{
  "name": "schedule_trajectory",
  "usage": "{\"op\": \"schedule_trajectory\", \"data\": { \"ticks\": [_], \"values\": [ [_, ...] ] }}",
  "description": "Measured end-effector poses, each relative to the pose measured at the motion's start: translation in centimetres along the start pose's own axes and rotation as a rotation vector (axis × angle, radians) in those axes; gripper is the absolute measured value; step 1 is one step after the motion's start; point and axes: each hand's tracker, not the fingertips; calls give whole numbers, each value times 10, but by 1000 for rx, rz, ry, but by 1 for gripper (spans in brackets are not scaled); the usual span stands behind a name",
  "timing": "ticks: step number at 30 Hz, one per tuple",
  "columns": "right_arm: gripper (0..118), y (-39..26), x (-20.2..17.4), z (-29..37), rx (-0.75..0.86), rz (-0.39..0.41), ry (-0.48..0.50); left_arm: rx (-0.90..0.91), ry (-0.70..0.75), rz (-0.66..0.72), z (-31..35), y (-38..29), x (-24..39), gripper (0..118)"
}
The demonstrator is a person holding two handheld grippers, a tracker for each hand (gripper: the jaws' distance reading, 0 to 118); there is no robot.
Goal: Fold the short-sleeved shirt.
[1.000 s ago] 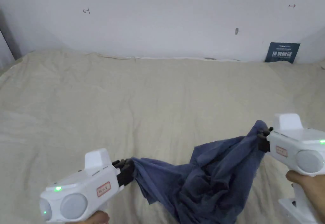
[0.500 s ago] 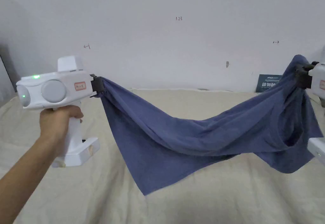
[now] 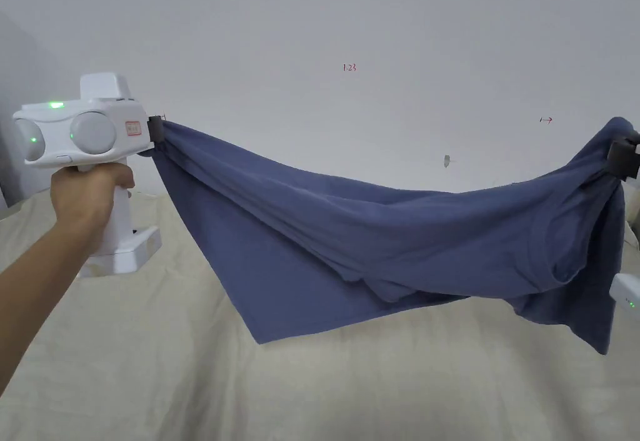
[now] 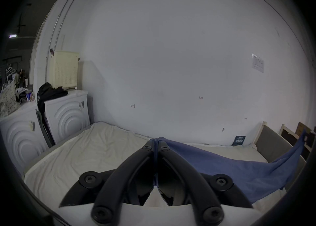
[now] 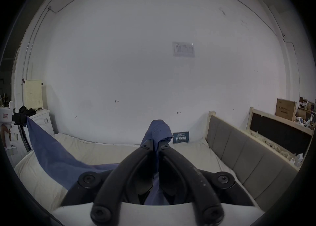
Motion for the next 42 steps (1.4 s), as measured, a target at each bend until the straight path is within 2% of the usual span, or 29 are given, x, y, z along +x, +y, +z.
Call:
{"op": "schedule_trajectory", "data": {
  "ticks": [3,6,13,19,25,36,38,42],
  "values": [
    [7,-30,-1,-21,-58,-20,-1,-25,17,11,-3,-29,-7,3],
    [7,-68,-5,-38,-145,-45,9,-73,56,-62,-20,-71,-17,3],
    [7,-164,-21,-34,-314,-27,-3,-200,61,-54,2,-169,-50,3],
    [7,-235,-22,14,-425,-52,-30,-314,74,-56,60,-254,-79,3],
    [7,-281,-12,82,-502,-118,-40,-423,110,-22,126,-321,-109,3],
    [7,-337,2,193,-587,-165,-82,-547,142,-33,238,-392,-130,3],
    [7,-351,6,203,-622,-154,-88,-578,157,-35,249,-404,-133,3],
    [7,-382,7,209,-748,-51,-90,-691,182,-44,259,-422,-132,3]
  ]
}}
